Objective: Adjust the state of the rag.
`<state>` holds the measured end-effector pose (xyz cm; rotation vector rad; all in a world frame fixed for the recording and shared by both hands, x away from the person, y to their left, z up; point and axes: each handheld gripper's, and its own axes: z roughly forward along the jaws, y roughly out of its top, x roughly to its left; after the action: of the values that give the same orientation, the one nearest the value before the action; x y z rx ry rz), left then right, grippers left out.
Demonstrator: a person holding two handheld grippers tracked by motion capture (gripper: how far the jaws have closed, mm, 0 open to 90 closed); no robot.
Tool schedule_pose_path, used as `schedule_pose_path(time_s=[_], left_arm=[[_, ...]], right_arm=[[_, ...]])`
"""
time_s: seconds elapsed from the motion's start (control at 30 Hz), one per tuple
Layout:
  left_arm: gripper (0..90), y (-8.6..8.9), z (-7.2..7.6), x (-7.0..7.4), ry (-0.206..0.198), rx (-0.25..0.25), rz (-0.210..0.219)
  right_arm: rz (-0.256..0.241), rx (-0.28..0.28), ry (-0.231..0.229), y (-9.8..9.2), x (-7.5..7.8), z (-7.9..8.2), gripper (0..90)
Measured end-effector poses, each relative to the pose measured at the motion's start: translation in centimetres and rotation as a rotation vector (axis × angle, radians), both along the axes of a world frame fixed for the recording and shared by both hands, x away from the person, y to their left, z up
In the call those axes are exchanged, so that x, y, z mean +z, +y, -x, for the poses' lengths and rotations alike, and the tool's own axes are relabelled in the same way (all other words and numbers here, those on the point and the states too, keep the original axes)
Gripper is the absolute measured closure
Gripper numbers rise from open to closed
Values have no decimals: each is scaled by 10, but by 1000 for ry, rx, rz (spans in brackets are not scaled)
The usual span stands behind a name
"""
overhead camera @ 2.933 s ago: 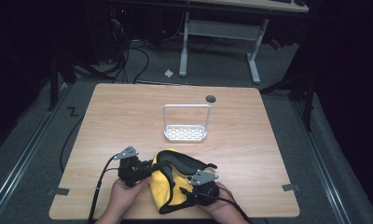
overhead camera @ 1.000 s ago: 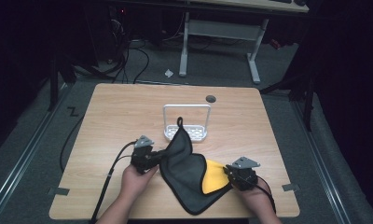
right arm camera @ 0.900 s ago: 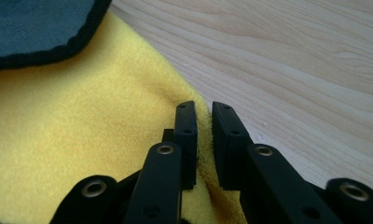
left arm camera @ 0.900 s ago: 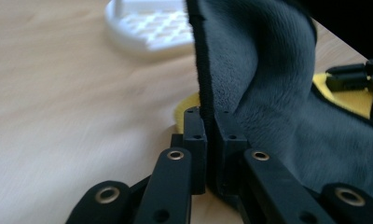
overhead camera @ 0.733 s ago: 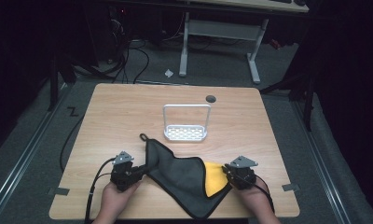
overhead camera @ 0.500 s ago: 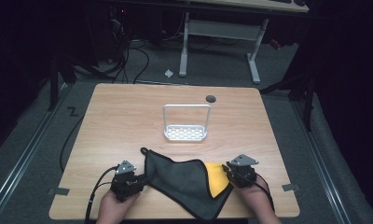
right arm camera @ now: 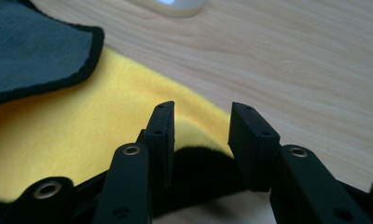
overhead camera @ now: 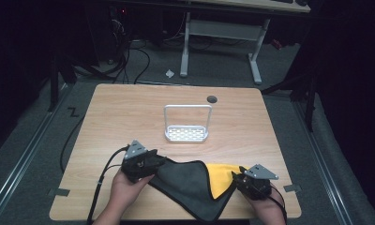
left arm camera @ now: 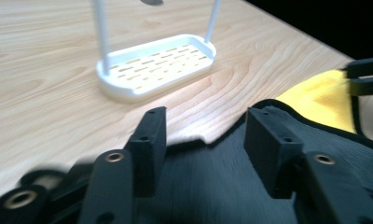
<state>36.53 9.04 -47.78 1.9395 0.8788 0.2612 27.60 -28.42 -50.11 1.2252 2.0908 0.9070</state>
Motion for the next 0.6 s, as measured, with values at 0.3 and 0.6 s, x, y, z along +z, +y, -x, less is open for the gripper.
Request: schedule_pose_path(time_s=[0.3,0.6], left_arm=[[781,-4,-18,-37,109,5,-165],[796,14,23,-48,147,-21,-118]], right_arm=[[20,23,127,-1,-19,-4,753],[45,7,121,13,-22,-53,783]])
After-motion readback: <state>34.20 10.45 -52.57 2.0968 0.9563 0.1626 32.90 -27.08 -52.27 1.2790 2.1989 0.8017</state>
